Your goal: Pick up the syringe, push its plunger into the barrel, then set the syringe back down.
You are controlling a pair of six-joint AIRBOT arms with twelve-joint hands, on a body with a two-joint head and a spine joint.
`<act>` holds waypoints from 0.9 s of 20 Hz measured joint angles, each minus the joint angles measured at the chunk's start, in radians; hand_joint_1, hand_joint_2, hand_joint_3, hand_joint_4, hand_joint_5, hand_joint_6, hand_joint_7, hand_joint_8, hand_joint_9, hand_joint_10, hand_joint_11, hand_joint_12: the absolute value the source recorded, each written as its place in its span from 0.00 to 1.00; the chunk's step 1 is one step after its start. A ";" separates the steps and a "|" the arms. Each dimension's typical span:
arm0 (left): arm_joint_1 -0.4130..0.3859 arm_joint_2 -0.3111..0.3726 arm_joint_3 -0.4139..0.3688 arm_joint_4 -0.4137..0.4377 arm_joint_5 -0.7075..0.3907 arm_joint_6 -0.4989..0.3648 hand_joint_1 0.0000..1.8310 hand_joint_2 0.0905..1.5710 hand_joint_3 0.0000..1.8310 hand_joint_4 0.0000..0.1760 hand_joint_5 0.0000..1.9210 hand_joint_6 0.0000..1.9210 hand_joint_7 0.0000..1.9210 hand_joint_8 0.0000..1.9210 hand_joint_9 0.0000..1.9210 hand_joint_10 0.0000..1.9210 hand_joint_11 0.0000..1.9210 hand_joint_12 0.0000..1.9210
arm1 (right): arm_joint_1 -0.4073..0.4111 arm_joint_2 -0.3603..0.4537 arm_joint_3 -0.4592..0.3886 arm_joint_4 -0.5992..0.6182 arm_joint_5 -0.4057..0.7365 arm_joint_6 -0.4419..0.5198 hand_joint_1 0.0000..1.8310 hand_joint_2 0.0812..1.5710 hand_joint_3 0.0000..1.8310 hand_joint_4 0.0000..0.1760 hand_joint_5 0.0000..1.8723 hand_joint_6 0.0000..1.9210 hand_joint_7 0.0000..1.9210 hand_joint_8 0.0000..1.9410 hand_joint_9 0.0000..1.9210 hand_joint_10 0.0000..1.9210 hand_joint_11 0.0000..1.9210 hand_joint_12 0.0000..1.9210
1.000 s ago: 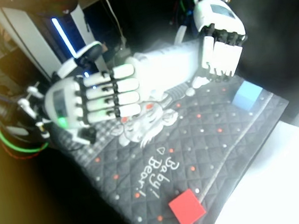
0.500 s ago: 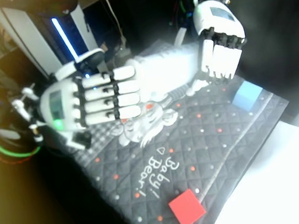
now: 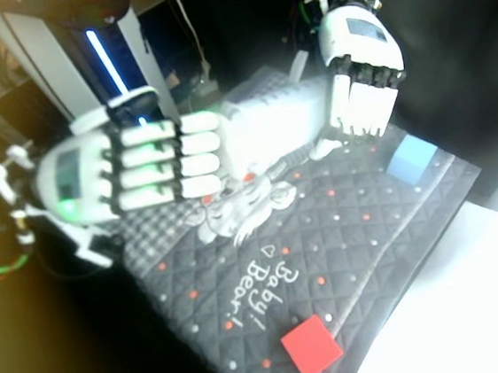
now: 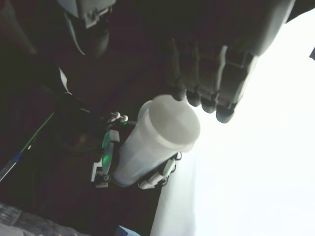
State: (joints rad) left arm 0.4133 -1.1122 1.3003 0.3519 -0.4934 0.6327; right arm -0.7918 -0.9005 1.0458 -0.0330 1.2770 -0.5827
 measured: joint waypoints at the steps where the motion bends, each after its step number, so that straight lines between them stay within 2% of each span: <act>1: 0.000 0.006 0.000 0.000 0.000 0.000 0.87 0.69 0.00 0.68 0.66 1.00 0.79 1.00 0.83 1.00 0.81 1.00 | 0.004 0.020 -0.008 -0.001 0.001 -0.014 0.08 0.57 0.00 0.26 0.05 0.01 0.00 0.00 0.00 0.00 0.00 0.00; 2: 0.000 0.008 0.000 -0.001 0.000 0.000 0.89 0.68 0.00 0.66 0.66 1.00 0.78 1.00 0.83 1.00 0.83 1.00 | 0.004 0.044 -0.018 0.001 0.003 -0.023 0.02 0.73 0.02 0.85 0.11 0.01 0.05 0.00 0.04 0.00 0.05 0.02; 3: 0.000 0.012 0.000 -0.001 0.002 0.000 0.89 0.69 0.00 0.63 0.66 1.00 0.78 1.00 0.83 1.00 0.83 1.00 | 0.004 0.061 -0.022 -0.002 0.003 -0.031 0.00 0.90 0.02 0.41 0.07 0.00 0.01 0.00 0.01 0.00 0.01 0.00; 4: 0.003 0.013 0.000 -0.001 0.003 0.000 0.89 0.68 0.00 0.62 0.66 1.00 0.77 1.00 0.83 1.00 0.84 1.00 | 0.004 0.076 -0.024 -0.002 0.006 -0.038 0.00 0.90 0.01 0.66 0.07 0.01 0.01 0.00 0.00 0.00 0.00 0.00; 5: 0.004 0.013 0.000 -0.001 0.004 0.000 0.88 0.69 0.00 0.59 0.66 1.00 0.78 1.00 0.83 1.00 0.83 1.00 | 0.004 0.087 -0.027 0.000 0.003 -0.045 0.09 0.62 0.00 0.71 0.05 0.00 0.00 0.00 0.00 0.00 0.00 0.00; 6: 0.007 0.014 0.000 0.000 0.004 0.000 0.88 0.69 0.00 0.56 0.66 1.00 0.78 1.00 0.83 1.00 0.84 1.00 | 0.004 0.097 -0.030 0.006 0.003 -0.046 0.13 0.52 0.00 0.76 0.06 0.00 0.00 0.00 0.00 0.00 0.00 0.00; 7: 0.011 0.014 0.000 -0.001 0.002 0.000 0.88 0.70 0.00 0.13 0.66 1.00 0.78 1.00 0.83 1.00 0.83 1.00 | 0.004 0.103 -0.031 0.006 0.003 -0.047 0.13 0.52 0.00 0.66 0.06 0.00 0.00 0.00 0.00 0.00 0.00 0.00; 8: 0.016 0.016 0.000 0.000 0.005 0.000 0.88 0.69 0.00 0.00 0.66 1.00 0.78 1.00 0.82 1.00 0.83 1.00 | 0.004 0.114 -0.037 0.004 0.003 -0.050 0.07 0.56 0.00 0.44 0.06 0.00 0.00 0.00 0.00 0.00 0.00 0.00; 9: 0.019 0.020 -0.003 0.006 0.020 0.000 0.89 0.68 0.00 0.00 0.66 1.00 0.77 1.00 0.82 1.00 0.83 1.00 | 0.004 0.127 -0.045 -0.001 0.003 -0.067 0.04 0.65 0.00 0.00 0.07 0.00 0.00 0.00 0.00 0.00 0.00 0.00; 13: 0.027 0.022 -0.003 0.035 0.030 0.000 0.89 0.68 0.00 0.00 0.66 1.00 0.76 1.00 0.82 1.00 0.84 1.00 | 0.004 0.129 -0.047 0.004 0.003 -0.072 0.00 0.67 0.01 0.00 0.03 0.00 0.00 0.00 0.00 0.00 0.00 0.00; 15: 0.027 0.022 -0.008 0.048 0.042 0.000 0.91 0.67 0.00 0.00 0.66 1.00 0.75 1.00 0.81 1.00 0.84 1.00 | 0.004 0.125 -0.047 0.006 0.004 -0.072 0.00 0.60 0.00 0.00 0.02 0.00 0.00 0.00 0.00 0.00 0.00 0.00; 17: 0.027 0.022 -0.013 0.061 0.048 0.000 0.93 0.67 0.00 0.00 0.66 1.00 0.75 1.00 0.81 1.00 0.84 1.00 | 0.004 0.125 -0.047 0.005 0.003 -0.073 0.06 0.59 0.00 0.00 0.03 0.00 0.00 0.00 0.00 0.00 0.00 0.00; 18: 0.027 0.022 -0.015 0.075 0.051 0.000 0.92 0.66 0.00 0.00 0.66 1.00 0.75 1.00 0.80 1.00 0.83 1.00 | 0.004 0.125 -0.047 0.005 0.004 -0.073 0.04 0.61 0.00 0.00 0.04 0.01 0.00 0.00 0.00 0.00 0.00 0.00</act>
State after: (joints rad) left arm 0.4404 -1.0901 1.2854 0.4271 -0.4427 0.6327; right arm -0.7876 -0.7753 0.9985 -0.0284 1.2812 -0.6559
